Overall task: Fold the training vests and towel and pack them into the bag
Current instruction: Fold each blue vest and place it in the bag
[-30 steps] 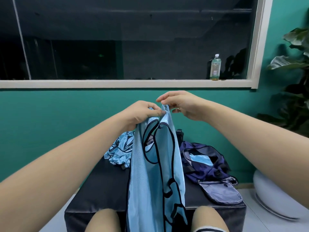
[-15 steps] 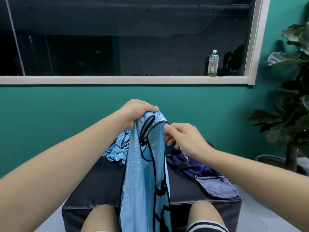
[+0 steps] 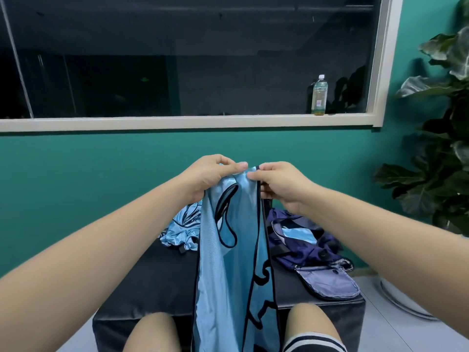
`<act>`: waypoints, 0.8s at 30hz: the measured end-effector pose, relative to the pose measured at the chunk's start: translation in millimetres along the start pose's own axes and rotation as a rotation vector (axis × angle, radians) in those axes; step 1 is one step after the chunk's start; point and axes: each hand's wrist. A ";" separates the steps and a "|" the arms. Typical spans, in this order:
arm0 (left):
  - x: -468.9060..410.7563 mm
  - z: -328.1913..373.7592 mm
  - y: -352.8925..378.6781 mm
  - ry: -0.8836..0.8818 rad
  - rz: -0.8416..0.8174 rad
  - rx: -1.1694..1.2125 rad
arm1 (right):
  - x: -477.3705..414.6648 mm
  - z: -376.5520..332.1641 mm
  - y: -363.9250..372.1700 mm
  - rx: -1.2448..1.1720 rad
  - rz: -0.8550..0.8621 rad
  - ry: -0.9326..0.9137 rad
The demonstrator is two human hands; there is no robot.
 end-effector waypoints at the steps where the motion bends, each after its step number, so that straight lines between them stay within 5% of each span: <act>1: 2.1 0.2 1.2 0.004 -0.039 -0.025 | -1.1 -5.4 -3.8 0.020 -0.056 0.027; 9: 8.7 1.7 -3.0 0.050 -0.047 -0.239 | -11.6 -17.9 -31.5 0.211 -0.046 -0.005; 15: 8.1 2.4 -9.1 0.073 -0.025 -0.325 | -14.2 -16.6 -42.9 0.428 -0.219 0.008; 24: 11.5 -7.4 -51.2 -0.053 0.118 -0.323 | -31.5 -19.1 -76.3 0.550 -0.006 -0.027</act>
Point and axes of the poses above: each hand's wrist, its own x-axis away from the middle knuckle, its own y-axis out of the palm, z = x × y, and after that the axes turned 11 degrees about -z, right-handed
